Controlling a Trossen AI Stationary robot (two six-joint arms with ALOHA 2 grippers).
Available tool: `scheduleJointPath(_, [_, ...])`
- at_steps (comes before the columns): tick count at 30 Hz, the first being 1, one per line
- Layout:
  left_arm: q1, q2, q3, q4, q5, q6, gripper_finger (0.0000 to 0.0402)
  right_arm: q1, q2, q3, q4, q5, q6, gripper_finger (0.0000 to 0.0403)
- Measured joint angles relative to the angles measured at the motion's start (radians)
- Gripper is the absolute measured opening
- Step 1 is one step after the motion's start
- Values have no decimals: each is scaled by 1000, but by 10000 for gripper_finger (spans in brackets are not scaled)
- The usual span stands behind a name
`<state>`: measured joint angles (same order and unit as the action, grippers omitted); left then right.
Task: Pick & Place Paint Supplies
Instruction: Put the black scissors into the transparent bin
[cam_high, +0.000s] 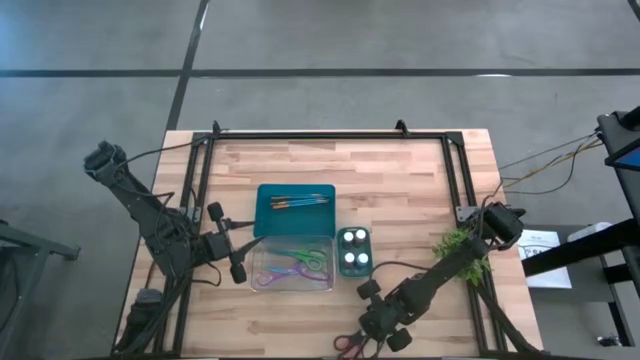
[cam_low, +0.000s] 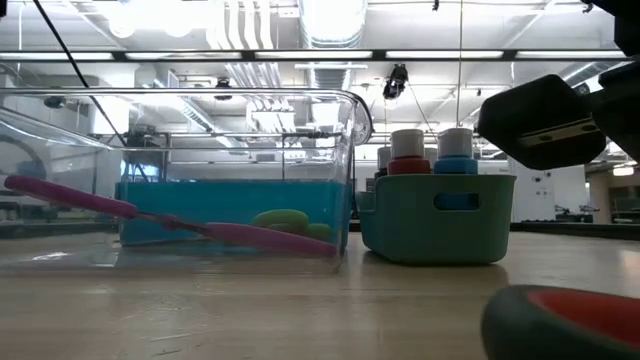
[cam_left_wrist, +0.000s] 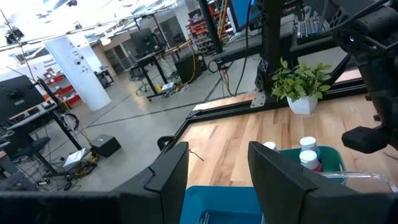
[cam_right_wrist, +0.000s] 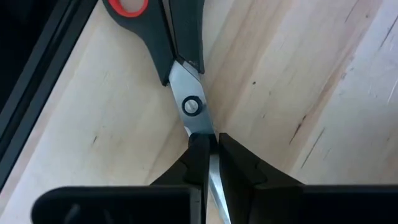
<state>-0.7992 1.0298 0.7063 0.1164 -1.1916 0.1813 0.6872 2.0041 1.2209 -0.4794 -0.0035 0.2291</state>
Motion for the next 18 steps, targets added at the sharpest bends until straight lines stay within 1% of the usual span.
scheduleJointPath(8, [0, 0, 0, 0, 0, 0, 173, 3, -29, -5, -19, 37, 0, 24])
scheduleJointPath(12, [0, 0, 0, 0, 0, 0, 173, 4, -61, -9, -48, 78, -1, 23])
scheduleJointPath(18, [0, 0, 0, -1, 0, 0, 173, 7, -76, -10, -63, 110, -4, 8])
